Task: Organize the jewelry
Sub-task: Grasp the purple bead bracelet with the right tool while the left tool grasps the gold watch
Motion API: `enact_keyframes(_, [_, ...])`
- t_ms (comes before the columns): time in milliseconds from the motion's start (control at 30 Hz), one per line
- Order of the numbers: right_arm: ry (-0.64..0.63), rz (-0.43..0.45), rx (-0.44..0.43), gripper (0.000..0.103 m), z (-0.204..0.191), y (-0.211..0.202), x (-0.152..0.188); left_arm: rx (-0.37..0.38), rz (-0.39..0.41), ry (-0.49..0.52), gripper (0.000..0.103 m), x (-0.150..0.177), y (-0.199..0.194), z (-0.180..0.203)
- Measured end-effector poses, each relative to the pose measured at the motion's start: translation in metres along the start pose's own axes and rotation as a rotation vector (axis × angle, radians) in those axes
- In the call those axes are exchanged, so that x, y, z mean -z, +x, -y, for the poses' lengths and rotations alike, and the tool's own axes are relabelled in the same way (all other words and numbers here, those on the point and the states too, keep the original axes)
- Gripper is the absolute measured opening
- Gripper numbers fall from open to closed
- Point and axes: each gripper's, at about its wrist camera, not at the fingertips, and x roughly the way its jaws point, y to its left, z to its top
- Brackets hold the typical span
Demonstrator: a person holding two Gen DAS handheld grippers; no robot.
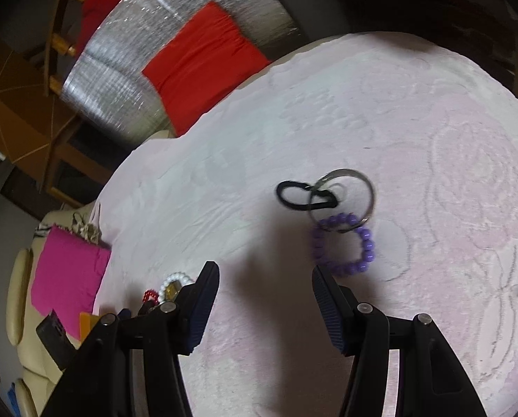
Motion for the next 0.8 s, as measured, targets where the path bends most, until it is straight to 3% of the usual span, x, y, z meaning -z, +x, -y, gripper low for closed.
enact_keyframes(33, [0.008, 0.003, 0.003, 0.06, 0.003, -0.001, -0.001, 0.01, -0.005, 0.01, 0.032, -0.001, 0.003, 0.002])
enact_keyframes(267, [0.037, 0.004, 0.0, 0.06, 0.016, -0.005, -0.005, 0.038, -0.016, 0.071, 0.032, -0.001, 0.015, 0.013])
enact_keyframes(500, [0.042, 0.019, 0.013, 0.06, 0.022, -0.011, -0.004, 0.169, -0.067, 0.068, 0.022, 0.007, 0.019, 0.026])
enact_keyframes(633, [0.064, 0.012, 0.041, 0.06, 0.03, -0.009, -0.005, 0.114, -0.07, 0.068, 0.023, 0.007, 0.021, 0.026])
enact_keyframes(733, [0.078, 0.015, 0.07, 0.06, 0.037, -0.008, -0.007, 0.093, -0.076, 0.055, 0.034, 0.009, 0.026, 0.028])
enact_keyframes(800, [0.094, 0.017, 0.089, 0.06, 0.044, -0.007, -0.01, 0.083, -0.063, 0.063, 0.034, 0.01, 0.027, 0.034])
